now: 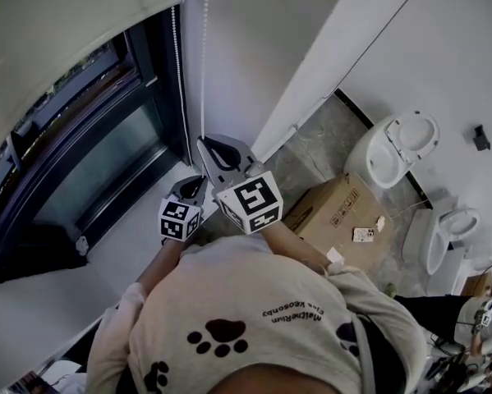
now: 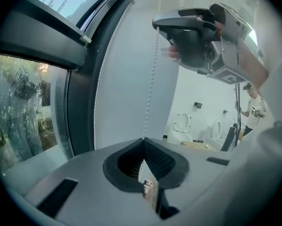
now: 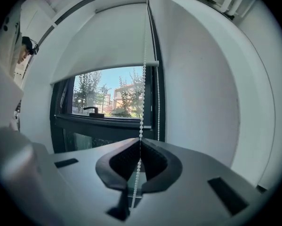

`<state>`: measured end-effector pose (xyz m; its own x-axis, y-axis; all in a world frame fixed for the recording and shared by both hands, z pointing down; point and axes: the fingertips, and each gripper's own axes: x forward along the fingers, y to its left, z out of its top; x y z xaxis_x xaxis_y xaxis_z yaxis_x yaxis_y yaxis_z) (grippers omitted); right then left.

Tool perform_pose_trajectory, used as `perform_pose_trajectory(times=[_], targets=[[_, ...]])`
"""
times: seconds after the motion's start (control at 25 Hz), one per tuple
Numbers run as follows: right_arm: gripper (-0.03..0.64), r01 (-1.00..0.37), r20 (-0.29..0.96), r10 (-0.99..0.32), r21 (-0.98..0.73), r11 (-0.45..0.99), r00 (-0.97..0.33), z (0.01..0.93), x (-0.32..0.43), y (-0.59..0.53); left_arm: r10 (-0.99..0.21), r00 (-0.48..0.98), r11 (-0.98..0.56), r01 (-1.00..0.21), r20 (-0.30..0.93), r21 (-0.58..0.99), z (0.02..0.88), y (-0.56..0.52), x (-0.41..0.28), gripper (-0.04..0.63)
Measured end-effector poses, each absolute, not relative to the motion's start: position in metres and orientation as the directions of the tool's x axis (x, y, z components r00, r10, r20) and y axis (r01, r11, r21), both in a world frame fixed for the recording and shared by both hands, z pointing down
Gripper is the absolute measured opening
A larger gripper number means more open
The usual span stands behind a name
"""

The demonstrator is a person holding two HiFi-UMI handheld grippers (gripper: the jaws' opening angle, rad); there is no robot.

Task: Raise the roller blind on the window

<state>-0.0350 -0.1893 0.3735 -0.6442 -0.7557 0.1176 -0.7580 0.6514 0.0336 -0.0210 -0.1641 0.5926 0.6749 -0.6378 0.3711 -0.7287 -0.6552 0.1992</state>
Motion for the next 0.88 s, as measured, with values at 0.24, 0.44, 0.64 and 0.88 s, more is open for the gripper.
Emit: perform_pose_trajectory(times=[0.24,0.44,0.64,0.88], targets=[[0.009,-0.762,0.171,-0.752,0.009,0.647,-0.637,0.399,-0.033,-0.188,-0.622,0.66,-0.637,-0.739,0.422,0.218,0.615,-0.154,-0.026,0.008],[0.009,-0.759,0.172,-0.749,0.01,0.651,-0.64,0.406,-0.039,-0.187,-0.624,0.667,-0.636,-0.736,0.407,0.231,0.621,-0.152,-0.03,0.009],[0.009,-0.753,0.174,-0.742,0.002,0.658,-0.648,0.407,-0.041,-0.188,-0.624,0.707,-0.655,-0.706,0.334,0.271,0.604,-0.152,-0.027,0.012],[0.009,-0.76,0.163,-0.749,-0.003,0.65,-0.642,0.406,-0.037,-0.194,-0.618,0.739,-0.686,-0.674,0.269,0.274,0.571,-0.149,-0.023,0.095]])
